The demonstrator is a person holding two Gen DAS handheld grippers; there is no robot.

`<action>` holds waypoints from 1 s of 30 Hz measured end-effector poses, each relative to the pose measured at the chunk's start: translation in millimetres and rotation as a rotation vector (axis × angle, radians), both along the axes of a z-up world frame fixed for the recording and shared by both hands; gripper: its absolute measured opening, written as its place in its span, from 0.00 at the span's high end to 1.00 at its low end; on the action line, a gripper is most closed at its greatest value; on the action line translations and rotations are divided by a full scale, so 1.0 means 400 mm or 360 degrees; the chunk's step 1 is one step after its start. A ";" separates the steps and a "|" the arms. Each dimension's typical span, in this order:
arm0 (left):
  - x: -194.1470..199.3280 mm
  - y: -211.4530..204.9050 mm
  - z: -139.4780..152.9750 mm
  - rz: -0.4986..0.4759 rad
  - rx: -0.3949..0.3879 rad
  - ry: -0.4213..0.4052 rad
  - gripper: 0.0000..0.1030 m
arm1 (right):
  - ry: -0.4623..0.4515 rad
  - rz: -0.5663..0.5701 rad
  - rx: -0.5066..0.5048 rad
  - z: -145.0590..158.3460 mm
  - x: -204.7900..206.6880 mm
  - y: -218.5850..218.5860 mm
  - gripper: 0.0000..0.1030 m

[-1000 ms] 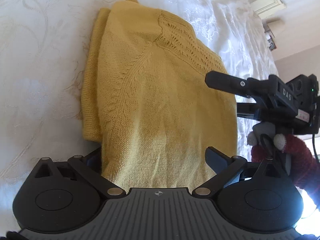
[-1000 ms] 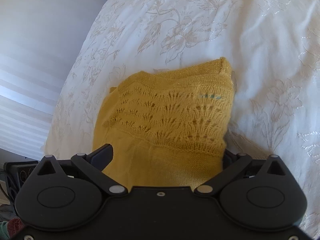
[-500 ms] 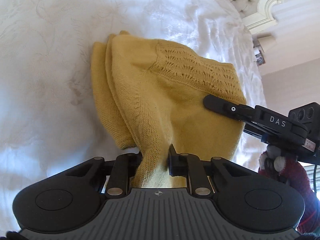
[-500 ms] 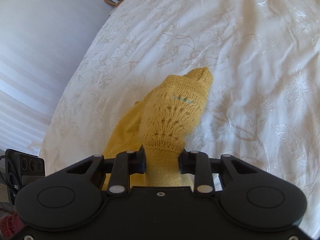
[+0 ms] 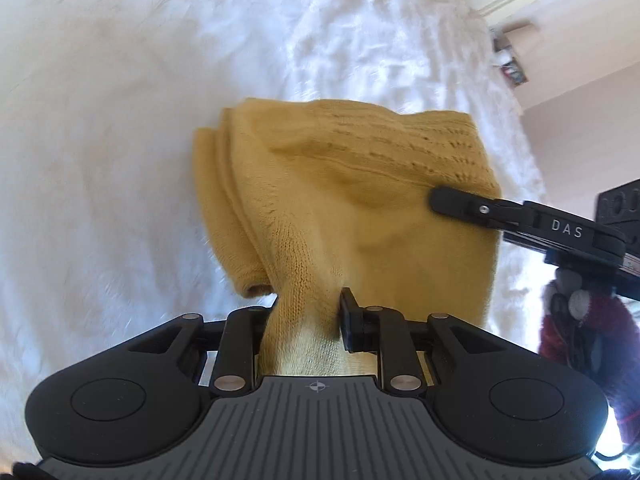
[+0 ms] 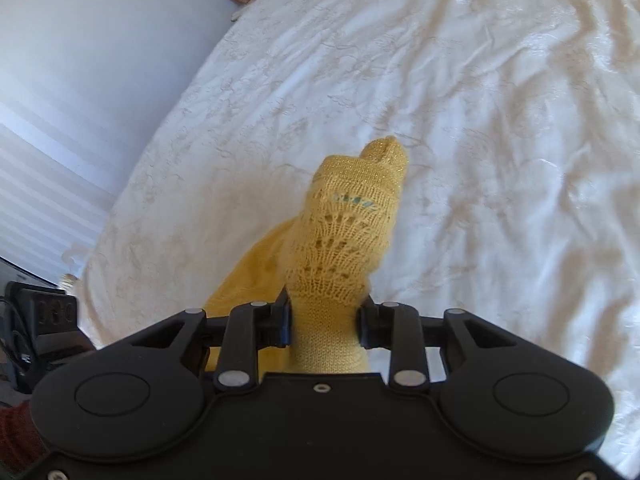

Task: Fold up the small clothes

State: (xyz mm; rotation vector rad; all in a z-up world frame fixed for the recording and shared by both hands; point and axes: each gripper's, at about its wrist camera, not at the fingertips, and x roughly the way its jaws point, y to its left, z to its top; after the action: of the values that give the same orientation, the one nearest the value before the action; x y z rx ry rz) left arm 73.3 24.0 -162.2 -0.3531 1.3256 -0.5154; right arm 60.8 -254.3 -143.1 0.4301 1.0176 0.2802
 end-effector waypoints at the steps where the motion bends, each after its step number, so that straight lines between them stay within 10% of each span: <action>1: -0.018 -0.005 -0.020 0.0032 0.0110 0.0009 0.76 | 0.0031 -0.0024 -0.0181 -0.020 -0.013 -0.008 0.53; 4: -0.066 -0.014 -0.073 0.0096 0.0445 0.0067 0.76 | 0.0113 -0.0081 -0.0434 -0.066 -0.056 -0.048 0.53; 12: -0.159 -0.004 0.014 0.0270 0.0443 -0.0185 0.60 | -0.0012 -0.0101 -0.0338 -0.039 -0.191 -0.101 0.33; 18: -0.191 -0.074 0.102 0.0211 0.0441 -0.0440 0.21 | -0.0130 -0.0108 -0.0284 -0.002 -0.266 -0.086 0.02; 22: -0.213 -0.130 0.139 0.0134 0.0494 -0.0522 0.01 | -0.0147 -0.0133 -0.0265 0.013 -0.305 -0.081 0.00; 30: -0.251 -0.175 0.216 0.0068 0.0620 -0.0597 0.01 | -0.0162 -0.0221 -0.0406 0.056 -0.366 -0.060 0.00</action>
State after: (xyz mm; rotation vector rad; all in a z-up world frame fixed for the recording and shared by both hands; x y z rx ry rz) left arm -27.2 -45.9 -76.0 0.0386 1.0205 -0.2608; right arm -85.5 -278.4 -120.7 0.2507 0.9052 0.0459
